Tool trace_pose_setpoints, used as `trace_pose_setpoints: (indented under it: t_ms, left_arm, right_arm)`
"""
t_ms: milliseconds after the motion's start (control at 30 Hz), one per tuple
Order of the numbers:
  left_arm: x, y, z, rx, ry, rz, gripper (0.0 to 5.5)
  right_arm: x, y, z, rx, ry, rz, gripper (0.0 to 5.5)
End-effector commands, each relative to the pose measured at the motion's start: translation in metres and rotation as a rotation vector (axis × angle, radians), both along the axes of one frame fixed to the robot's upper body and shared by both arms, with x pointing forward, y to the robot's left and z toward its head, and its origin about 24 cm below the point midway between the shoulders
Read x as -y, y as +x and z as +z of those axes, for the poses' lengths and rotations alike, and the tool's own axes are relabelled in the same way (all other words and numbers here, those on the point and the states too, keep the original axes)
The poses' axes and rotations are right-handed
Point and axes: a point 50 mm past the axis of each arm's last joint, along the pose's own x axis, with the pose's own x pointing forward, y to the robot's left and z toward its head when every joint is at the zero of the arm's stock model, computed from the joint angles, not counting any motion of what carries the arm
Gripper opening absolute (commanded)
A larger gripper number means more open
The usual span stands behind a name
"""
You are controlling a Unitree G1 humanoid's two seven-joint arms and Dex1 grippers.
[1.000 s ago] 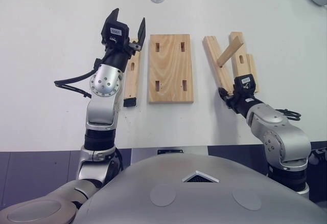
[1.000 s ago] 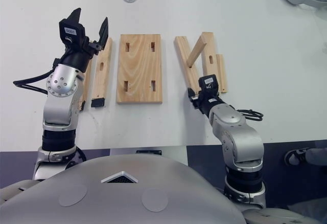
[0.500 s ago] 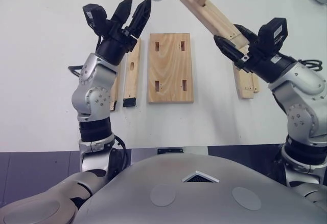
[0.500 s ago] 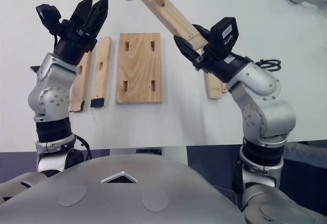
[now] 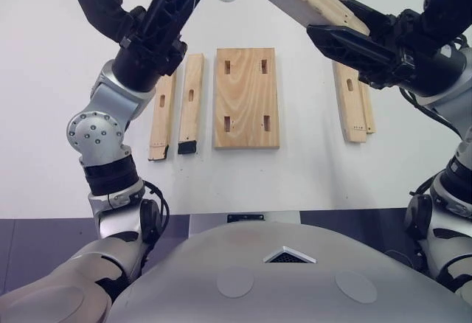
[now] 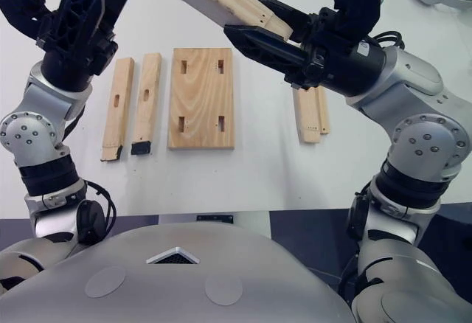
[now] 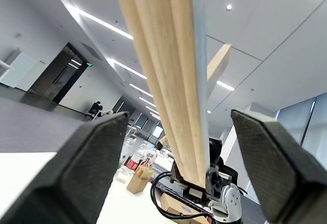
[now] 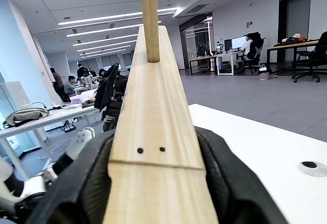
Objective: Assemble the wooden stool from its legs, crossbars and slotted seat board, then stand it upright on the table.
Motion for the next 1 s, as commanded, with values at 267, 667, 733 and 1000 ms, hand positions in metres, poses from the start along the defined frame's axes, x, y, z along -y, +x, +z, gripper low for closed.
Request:
trace_pose_setpoints:
  t_ms: [267,667,733,1000]
  left_arm:
    - [0.001,0.003,0.007,-0.143,0.102,0.134,3.7]
    - [-0.009,0.017,-0.004,-0.331,0.07,0.243,3.39]
    - [-0.005,0.016,-0.005,-0.331,0.08,0.231,3.07]
    - [-0.009,0.014,-0.003,-0.35,0.068,0.254,1.8]
  right_arm:
    - [-0.018,-0.004,-0.01,0.279,-0.307,-0.134,2.07]
    - [-0.023,-0.008,-0.031,0.349,-0.349,-0.208,2.07]
    - [-0.026,-0.008,-0.031,0.35,-0.332,-0.21,2.07]
    - [-0.026,-0.005,-0.033,0.347,-0.309,-0.259,2.07]
